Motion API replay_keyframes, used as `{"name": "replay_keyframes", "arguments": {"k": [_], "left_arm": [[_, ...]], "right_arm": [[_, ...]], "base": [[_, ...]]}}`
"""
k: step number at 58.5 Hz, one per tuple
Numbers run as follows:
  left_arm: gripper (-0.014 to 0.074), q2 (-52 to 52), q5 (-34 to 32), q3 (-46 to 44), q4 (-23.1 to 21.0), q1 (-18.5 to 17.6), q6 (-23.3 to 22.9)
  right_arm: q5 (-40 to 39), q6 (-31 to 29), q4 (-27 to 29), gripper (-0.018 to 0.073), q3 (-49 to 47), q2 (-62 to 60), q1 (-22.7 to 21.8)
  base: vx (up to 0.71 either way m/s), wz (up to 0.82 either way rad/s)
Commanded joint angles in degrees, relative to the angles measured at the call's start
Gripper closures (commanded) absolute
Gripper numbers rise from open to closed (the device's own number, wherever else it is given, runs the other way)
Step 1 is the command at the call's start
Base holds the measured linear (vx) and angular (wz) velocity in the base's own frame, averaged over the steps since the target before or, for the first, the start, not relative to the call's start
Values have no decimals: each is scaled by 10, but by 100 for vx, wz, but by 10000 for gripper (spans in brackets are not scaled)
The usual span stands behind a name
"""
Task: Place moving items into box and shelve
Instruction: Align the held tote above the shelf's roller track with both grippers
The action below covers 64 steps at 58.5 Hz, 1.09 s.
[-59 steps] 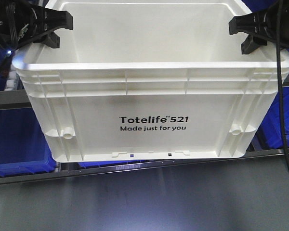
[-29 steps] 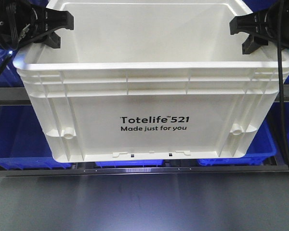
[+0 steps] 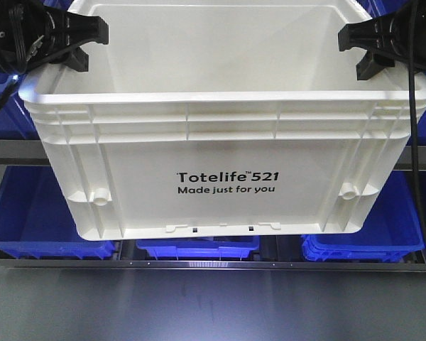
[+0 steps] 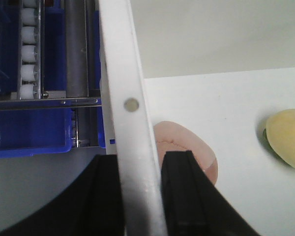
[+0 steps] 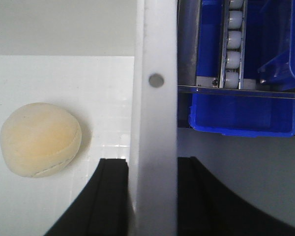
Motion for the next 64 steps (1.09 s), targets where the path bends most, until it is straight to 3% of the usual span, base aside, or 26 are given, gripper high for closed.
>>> {"name": "replay_keyframes", "arguments": {"k": [1, 64], "left_arm": [[597, -31, -61, -25, 43, 3, 7], [596, -31, -61, -25, 43, 3, 7]], "right_arm": [[-48, -8, -55, 560, -20, -27, -7], [-48, -8, -55, 560, -20, -27, -7]], "base": [[9, -7], [11, -2]]}}
